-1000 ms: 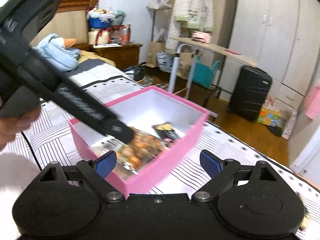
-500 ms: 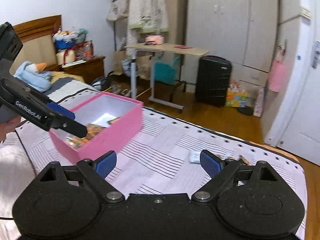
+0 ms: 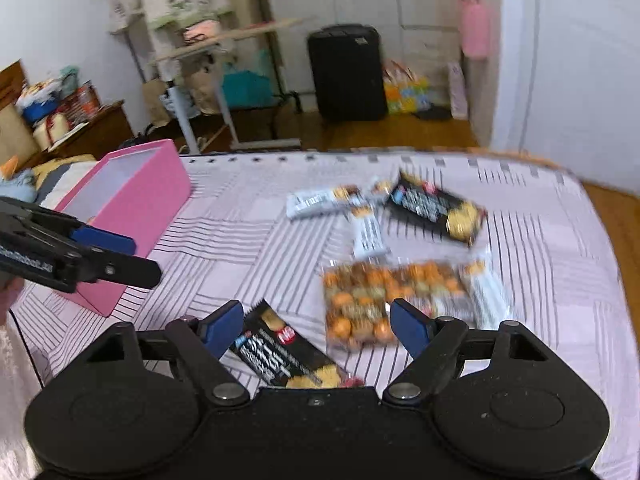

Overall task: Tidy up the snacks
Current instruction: 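Move the left tool to the black NB cracker packet and close on it, then lift the black NB cracker packet with the left tool toward the box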

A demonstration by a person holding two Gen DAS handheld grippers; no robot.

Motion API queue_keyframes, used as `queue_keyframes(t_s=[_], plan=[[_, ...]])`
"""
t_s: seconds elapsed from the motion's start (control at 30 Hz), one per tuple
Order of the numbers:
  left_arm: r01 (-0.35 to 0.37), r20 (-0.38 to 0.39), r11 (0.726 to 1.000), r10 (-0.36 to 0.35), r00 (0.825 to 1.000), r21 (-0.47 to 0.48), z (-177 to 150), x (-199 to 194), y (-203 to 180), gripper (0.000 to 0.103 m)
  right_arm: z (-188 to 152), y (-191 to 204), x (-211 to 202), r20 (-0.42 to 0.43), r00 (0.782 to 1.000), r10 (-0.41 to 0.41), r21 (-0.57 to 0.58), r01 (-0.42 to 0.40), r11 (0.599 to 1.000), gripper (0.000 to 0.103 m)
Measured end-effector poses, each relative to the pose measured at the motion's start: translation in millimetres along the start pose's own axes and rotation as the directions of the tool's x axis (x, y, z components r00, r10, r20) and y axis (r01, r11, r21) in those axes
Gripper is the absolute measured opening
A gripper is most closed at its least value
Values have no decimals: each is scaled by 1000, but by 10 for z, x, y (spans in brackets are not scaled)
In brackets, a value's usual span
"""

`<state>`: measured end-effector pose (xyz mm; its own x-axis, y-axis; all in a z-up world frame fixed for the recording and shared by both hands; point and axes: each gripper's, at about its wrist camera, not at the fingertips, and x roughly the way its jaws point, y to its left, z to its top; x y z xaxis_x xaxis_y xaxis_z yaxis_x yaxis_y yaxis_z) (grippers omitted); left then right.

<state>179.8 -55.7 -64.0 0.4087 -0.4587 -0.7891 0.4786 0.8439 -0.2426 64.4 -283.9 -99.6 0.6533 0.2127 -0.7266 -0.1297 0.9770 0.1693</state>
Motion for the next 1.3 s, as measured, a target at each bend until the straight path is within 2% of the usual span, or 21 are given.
queue_keyframes(t_s=[0.1, 0.23, 0.37, 0.53, 0.63, 0.7, 0.73, 0.9, 1.0, 1.13, 1.23, 1.3], plan=[[0, -4, 1000, 0, 1000, -3, -18, 208, -6, 70, -90, -8, 180, -92, 996, 14, 7, -13, 1000, 84], [22, -36, 999, -23, 999, -31, -76, 465, 61, 69, -218, 76, 472, -226, 974, 26, 11, -25, 1000, 82], [48, -26, 999, -49, 998, -24, -145, 680, 111, 66, -256, 143, 660, -281, 960, 20, -8, -24, 1000, 80], [69, -53, 997, -70, 996, -19, -204, 895, 114, 57, -298, -26, 808, -351, 935, 50, 107, -13, 994, 81], [85, -63, 996, -85, 994, 1, -223, 966, 68, 46, -301, -111, 858, -361, 930, 73, 162, -14, 987, 79], [110, -68, 994, -108, 992, 17, -246, 1023, 32, 29, -292, -108, 857, -352, 934, 64, 162, -7, 987, 76], [118, -71, 993, -117, 991, 18, -261, 1043, 21, 29, -291, -96, 851, -341, 939, 51, 150, 0, 989, 70], [133, -96, 991, -134, 986, -19, -282, 1030, 11, 26, -309, -25, 801, -308, 951, 17, 90, 12, 996, 60], [127, -130, 989, -137, 982, -81, -312, 1048, 22, 27, -311, 34, 787, -290, 957, -2, 31, 11, 999, 59], [101, -147, 982, -126, 981, -162, -338, 1078, 80, 32, -323, 168, 826, -292, 954, -64, -62, 48, 997, 60], [100, -145, 985, -121, 982, -143, -351, 1072, 67, 32, -315, 184, 861, -301, 951, -78, -74, 58, 996, 63], [118, -157, 977, -146, 977, -179, -358, 1085, 95, 33, -310, 170, 879, -306, 949, -72, -59, 57, 997, 64]])
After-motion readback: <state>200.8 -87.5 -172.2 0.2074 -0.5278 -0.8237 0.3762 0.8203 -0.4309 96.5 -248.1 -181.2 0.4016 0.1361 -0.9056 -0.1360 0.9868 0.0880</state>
